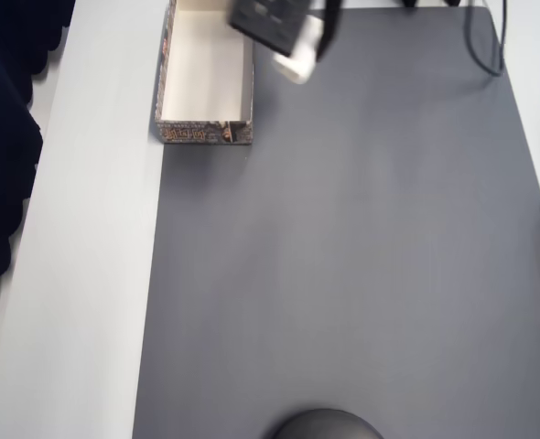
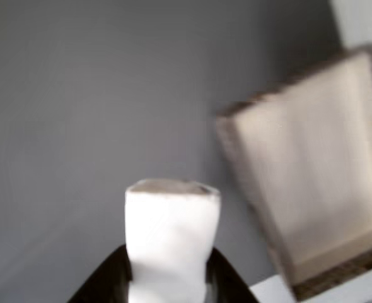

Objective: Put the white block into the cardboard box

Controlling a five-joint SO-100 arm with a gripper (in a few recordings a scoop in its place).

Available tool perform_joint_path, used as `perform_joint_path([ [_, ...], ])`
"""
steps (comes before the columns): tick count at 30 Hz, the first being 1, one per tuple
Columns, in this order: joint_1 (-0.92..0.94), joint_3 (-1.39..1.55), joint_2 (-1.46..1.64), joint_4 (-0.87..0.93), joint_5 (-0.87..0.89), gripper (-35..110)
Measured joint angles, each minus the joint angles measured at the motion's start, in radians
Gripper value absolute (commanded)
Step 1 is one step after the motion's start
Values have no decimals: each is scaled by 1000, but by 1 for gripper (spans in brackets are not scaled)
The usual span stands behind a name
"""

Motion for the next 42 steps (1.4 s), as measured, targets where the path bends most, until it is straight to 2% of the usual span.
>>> perform_joint_path([
  [18,253,-193,-156,-12,121,-2],
  [42,291,-508,-439,9,219,-1],
])
